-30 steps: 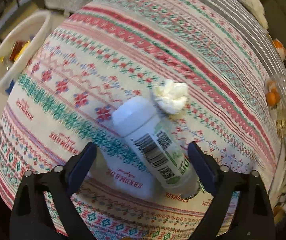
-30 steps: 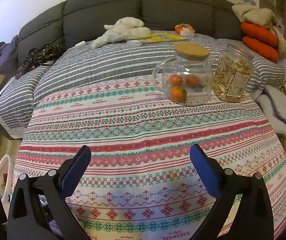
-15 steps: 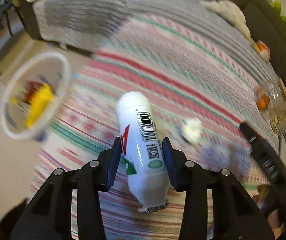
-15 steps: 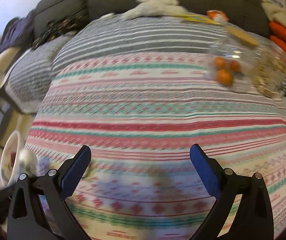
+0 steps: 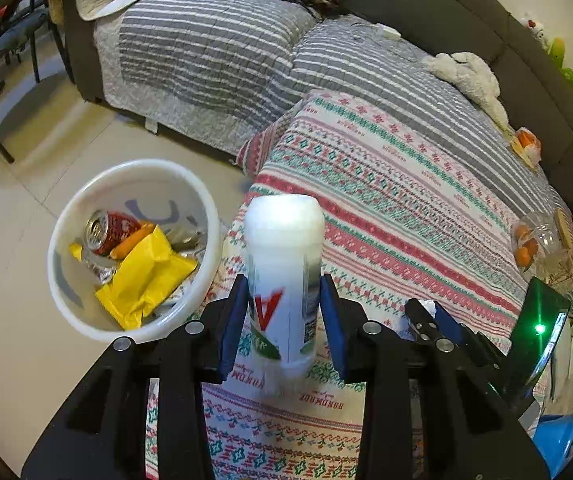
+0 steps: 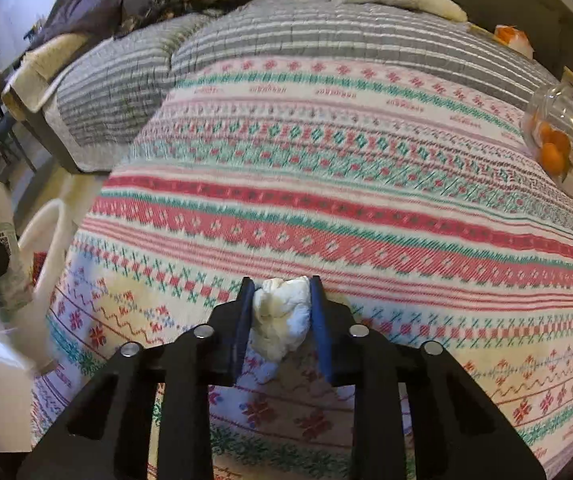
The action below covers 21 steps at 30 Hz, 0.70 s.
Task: Collect trash
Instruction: 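Carry bottle and tissue over the bin and release both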
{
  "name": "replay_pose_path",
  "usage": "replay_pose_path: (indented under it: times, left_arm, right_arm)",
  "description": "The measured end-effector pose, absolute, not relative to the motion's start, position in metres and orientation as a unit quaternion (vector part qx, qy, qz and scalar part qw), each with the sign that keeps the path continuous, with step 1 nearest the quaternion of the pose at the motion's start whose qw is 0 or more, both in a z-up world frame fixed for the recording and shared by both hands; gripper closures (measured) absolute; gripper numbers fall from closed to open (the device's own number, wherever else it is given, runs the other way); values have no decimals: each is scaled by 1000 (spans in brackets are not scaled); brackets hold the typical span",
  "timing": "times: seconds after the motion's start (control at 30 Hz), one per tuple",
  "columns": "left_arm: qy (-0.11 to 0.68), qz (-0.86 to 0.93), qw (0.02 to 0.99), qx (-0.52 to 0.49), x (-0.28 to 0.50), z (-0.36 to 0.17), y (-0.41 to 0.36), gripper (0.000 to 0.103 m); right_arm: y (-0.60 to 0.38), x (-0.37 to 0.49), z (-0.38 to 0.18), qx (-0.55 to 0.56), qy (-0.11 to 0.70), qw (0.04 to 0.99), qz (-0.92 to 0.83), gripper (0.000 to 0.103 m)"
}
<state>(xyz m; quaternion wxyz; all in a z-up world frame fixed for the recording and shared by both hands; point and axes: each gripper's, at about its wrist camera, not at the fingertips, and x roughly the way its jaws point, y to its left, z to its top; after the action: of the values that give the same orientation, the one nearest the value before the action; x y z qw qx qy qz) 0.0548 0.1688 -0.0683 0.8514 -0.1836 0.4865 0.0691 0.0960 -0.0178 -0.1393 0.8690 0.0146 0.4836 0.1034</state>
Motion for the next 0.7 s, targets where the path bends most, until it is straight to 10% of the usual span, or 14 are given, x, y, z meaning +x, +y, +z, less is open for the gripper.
replay_pose_path:
  times: [0.7]
  left_arm:
    - [359,38,925,-122,48,-12,174,68]
  right_arm:
    - [-43,70,-29,62,306,944,101,77]
